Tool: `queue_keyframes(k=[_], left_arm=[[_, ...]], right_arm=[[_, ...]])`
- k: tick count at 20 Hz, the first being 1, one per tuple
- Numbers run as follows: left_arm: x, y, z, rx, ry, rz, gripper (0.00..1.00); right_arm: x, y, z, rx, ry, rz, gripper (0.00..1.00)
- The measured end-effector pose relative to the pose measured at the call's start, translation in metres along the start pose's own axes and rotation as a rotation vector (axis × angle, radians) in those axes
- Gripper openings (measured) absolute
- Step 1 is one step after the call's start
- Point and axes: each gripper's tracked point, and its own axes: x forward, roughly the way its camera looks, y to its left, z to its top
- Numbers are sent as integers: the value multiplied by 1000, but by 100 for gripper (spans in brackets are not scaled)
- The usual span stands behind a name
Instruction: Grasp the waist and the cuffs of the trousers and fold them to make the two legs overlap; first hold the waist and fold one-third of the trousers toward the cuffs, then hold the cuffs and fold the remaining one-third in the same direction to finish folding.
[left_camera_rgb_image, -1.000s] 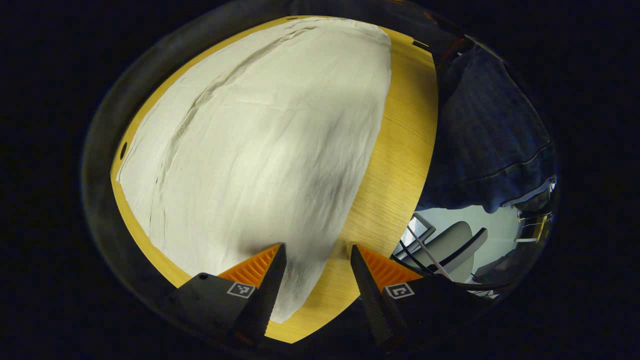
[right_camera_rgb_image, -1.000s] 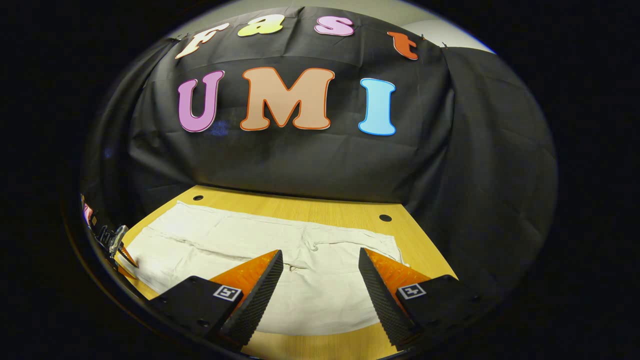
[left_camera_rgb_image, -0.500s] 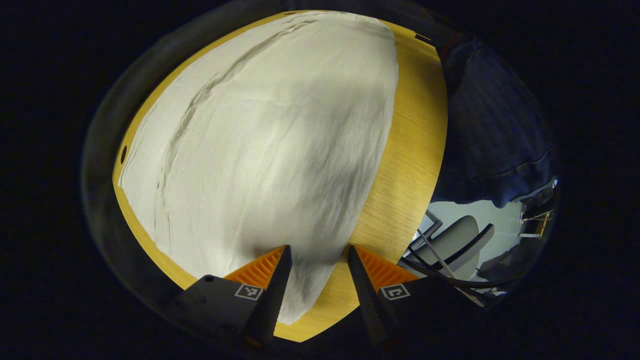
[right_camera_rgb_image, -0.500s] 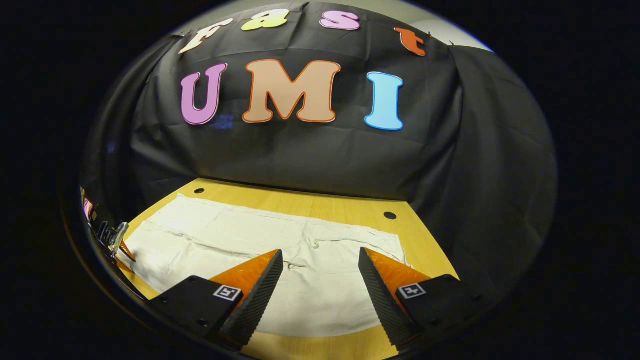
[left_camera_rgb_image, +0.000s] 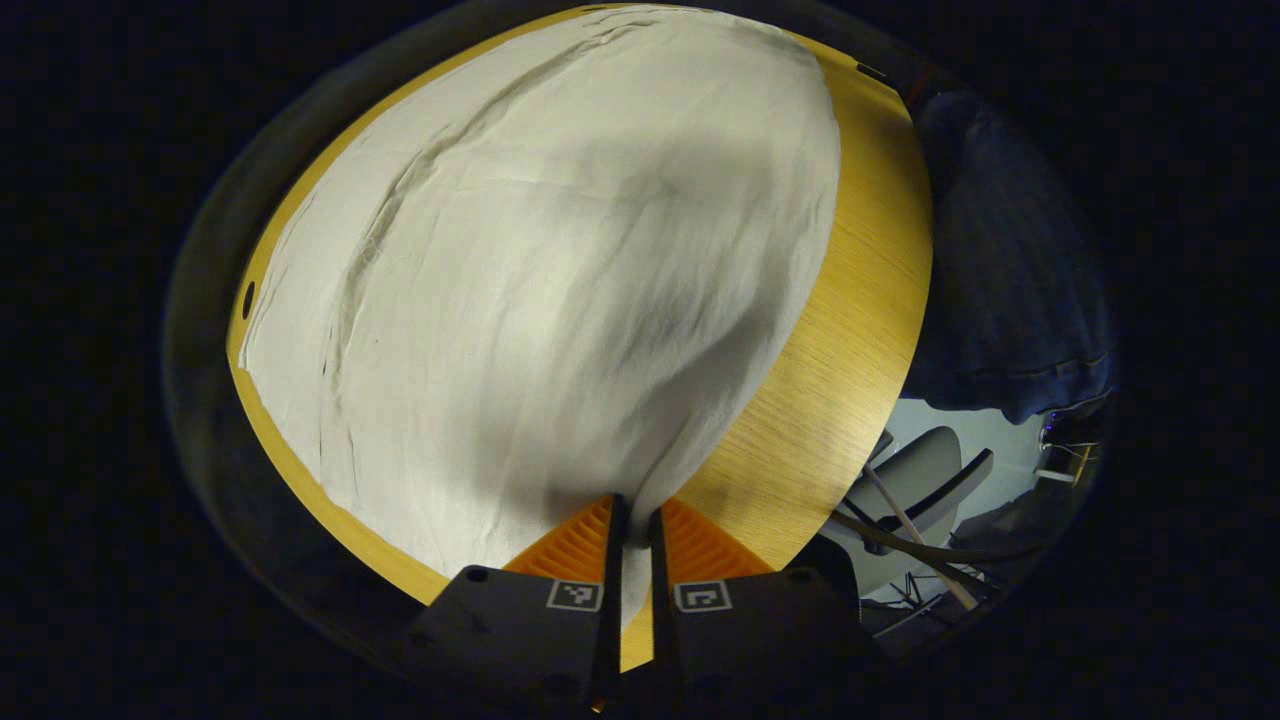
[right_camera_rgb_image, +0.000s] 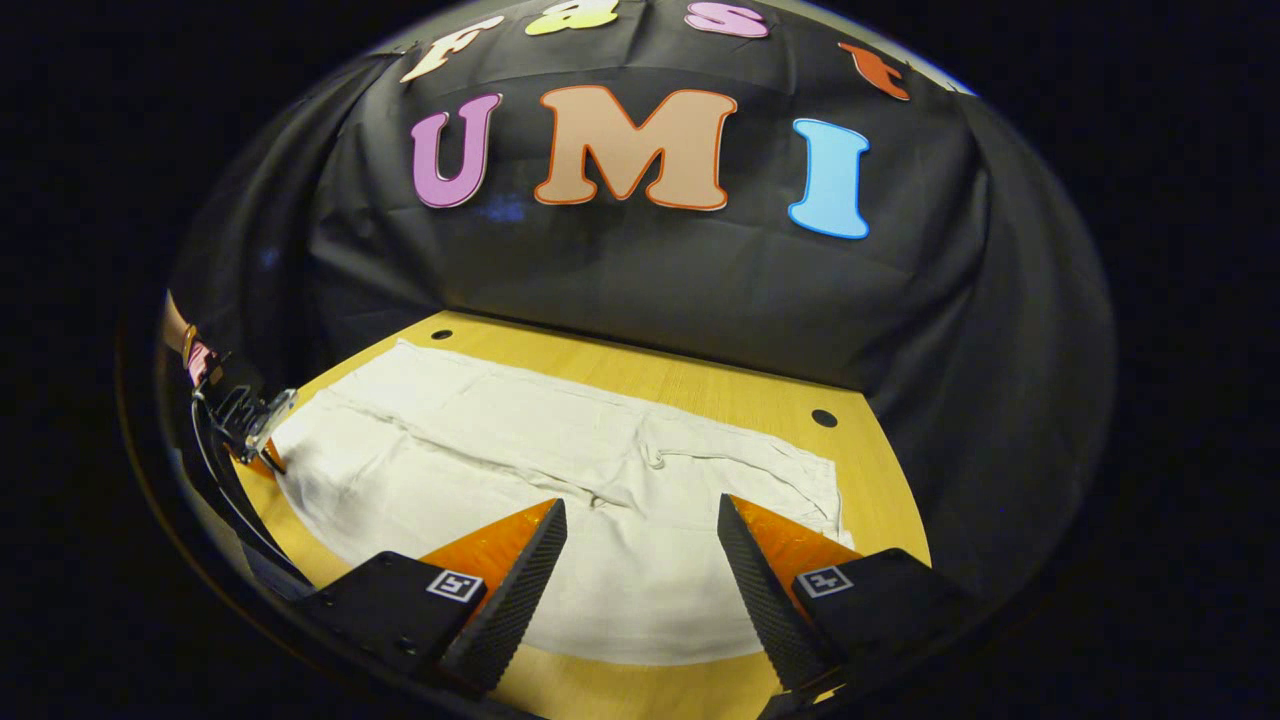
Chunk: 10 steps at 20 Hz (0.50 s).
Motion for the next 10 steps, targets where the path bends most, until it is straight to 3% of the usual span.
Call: queue_keyframes(k=[2, 10], left_arm=[[0, 0, 1, -1, 2, 1, 0], [0, 1, -1, 14, 14, -3, 0]], right_arm=[[1, 1, -13, -71, 37, 35, 97], [2, 6, -110, -395, 291, 265, 99]])
